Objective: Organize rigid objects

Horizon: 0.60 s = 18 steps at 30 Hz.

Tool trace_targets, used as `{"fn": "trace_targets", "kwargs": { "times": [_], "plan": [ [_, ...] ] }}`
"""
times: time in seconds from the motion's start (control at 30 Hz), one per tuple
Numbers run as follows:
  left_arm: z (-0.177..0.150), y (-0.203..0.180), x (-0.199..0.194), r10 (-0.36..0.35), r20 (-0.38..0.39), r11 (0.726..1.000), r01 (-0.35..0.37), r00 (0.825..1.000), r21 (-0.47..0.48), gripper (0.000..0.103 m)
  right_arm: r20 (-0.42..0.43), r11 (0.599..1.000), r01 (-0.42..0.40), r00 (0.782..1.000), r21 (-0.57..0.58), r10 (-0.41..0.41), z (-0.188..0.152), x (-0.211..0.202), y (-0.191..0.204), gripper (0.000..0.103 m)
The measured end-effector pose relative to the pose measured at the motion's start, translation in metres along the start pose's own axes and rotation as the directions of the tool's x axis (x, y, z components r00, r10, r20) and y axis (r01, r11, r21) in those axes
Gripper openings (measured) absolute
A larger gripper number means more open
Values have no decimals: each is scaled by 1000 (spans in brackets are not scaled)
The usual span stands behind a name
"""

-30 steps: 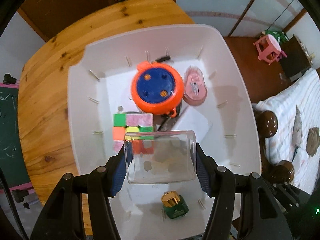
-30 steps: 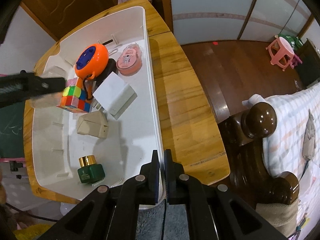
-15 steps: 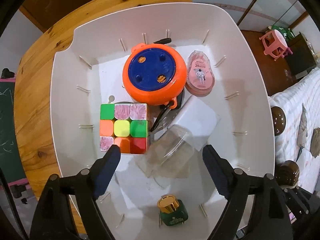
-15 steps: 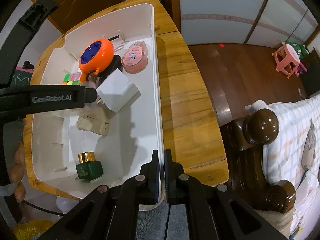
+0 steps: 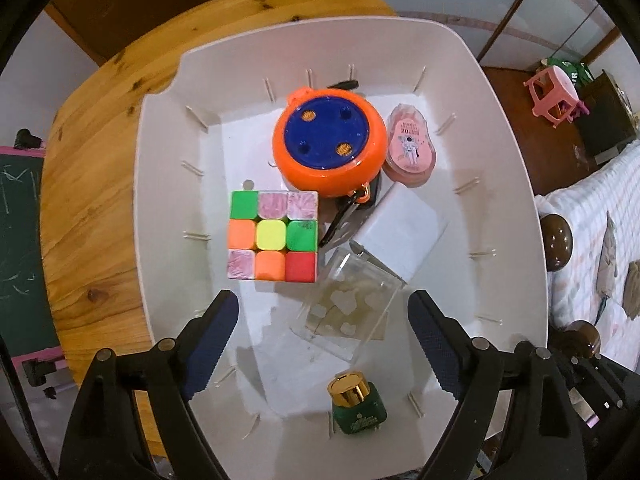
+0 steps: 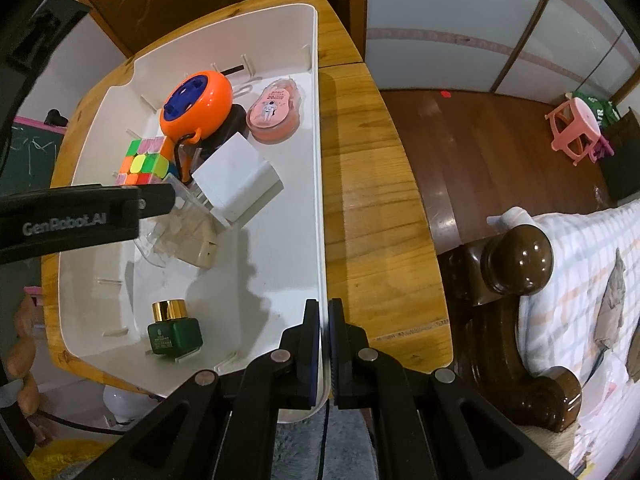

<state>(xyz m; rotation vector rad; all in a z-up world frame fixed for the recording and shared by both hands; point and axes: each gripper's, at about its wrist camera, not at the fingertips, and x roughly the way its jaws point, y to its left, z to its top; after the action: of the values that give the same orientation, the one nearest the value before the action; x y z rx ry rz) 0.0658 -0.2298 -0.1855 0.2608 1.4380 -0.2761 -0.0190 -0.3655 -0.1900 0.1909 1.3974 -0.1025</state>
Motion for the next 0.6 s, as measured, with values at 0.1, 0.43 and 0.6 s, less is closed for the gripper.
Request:
{"fn": "trace_targets", "kwargs": {
  "times": [0.1, 0.43, 0.6],
  "plan": [
    [-3, 1, -6, -12, 15, 1000, 11, 1000, 3, 89, 3, 1000, 3, 1000, -3, -3, -1, -2, 1, 6],
    [-26, 9, -41, -16, 69, 1000, 16, 997, 0, 89, 36, 1000, 14, 999, -18, -13, -6, -24, 3, 8],
    [-42, 19, -60, 17, 99, 1000, -14, 995, -26, 89, 55, 999, -6, 998, -45, 8, -10, -37, 9, 8]
  ]
}}
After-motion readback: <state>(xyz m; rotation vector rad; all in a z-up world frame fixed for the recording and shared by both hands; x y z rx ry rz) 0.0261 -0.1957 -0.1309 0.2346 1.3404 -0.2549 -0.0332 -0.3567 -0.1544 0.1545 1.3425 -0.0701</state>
